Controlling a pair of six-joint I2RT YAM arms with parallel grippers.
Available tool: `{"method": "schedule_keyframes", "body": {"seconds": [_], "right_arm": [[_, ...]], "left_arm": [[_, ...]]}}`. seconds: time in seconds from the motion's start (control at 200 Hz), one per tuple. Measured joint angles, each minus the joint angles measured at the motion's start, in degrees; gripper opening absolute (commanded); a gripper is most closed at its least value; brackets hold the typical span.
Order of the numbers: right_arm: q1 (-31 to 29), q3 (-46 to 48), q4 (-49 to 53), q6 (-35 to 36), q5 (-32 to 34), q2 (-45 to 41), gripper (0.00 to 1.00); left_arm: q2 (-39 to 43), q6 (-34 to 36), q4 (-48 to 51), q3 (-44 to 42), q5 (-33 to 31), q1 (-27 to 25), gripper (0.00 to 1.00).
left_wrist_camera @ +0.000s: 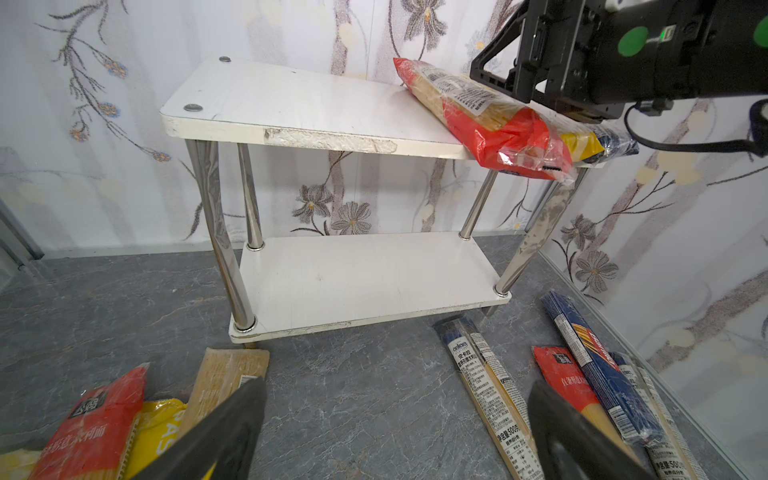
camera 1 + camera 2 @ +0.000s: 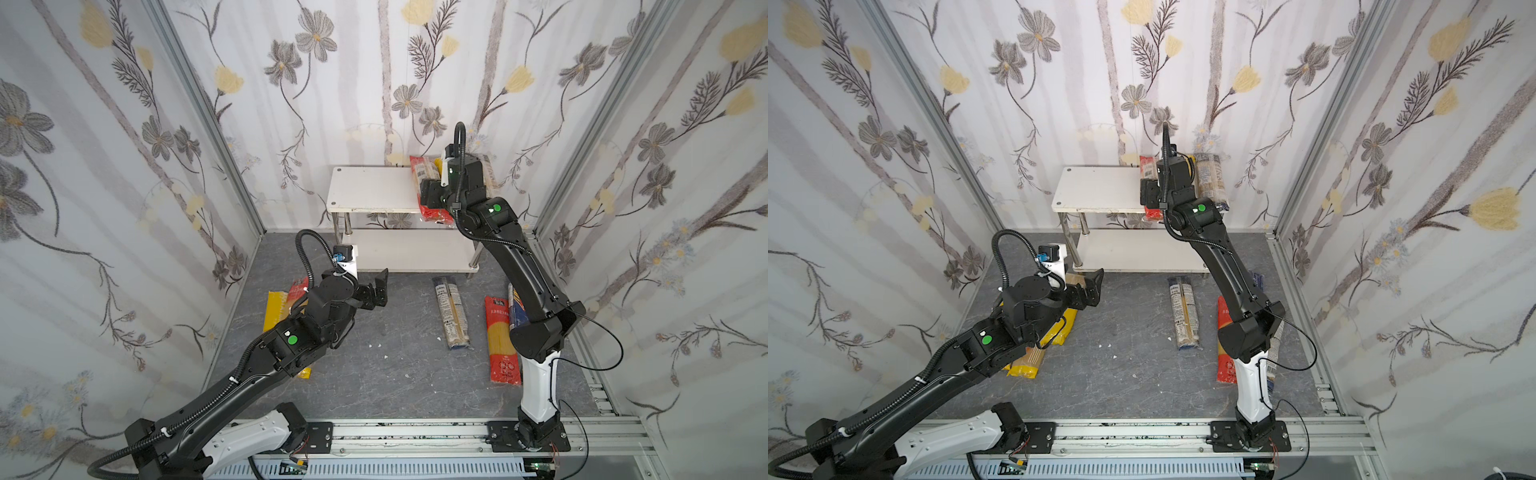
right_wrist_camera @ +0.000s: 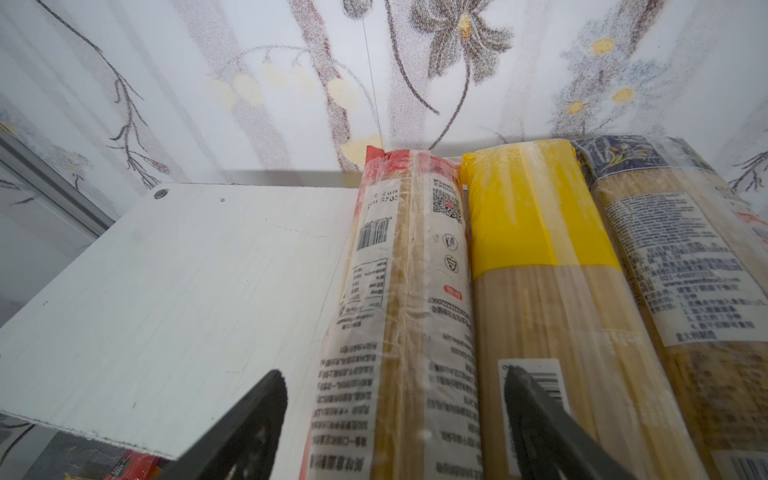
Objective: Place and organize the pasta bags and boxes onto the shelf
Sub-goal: 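Lower the red-topped bag onto the top shelf and open the right gripper, then move the right gripper down to the blue-ended clear spaghetti bag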
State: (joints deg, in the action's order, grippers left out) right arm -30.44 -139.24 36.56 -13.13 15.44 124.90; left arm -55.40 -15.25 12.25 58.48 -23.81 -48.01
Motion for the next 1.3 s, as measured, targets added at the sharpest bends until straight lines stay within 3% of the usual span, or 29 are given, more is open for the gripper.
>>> {"method": "schedule_keyframes", "body": {"seconds": [0.395,0.505,0.664,0.924,1.299], "right_arm": [[-4.07,0.17,1.92,1.25,3.19,-9.94,0.87],[-6.95,4.94,3.45,1.29,5.49,-14.32,0.87],[-11.17,24.06,2.95,0.79,7.19,-25.57,0.88],[-12.83,61.24,-7.91,-4.04,5.73,-47.67,0.89],[-13.0,93.53,-15.28,-13.11,5.09,-61.9,0.93]], "left_arm": [[5.38,-4.28,-0.02,-4.94,1.64,0.0,1.0],[7.58,-5.92,-0.04,-7.76,2.47,0.0,1.0],[10.84,-8.81,0.07,-12.2,3.78,0.0,1.0],[11.54,-12.98,-0.02,-18.16,6.8,0.0,1.0],[5.84,-18.84,-1.66,-23.3,10.56,-1.16,1.0]]}}
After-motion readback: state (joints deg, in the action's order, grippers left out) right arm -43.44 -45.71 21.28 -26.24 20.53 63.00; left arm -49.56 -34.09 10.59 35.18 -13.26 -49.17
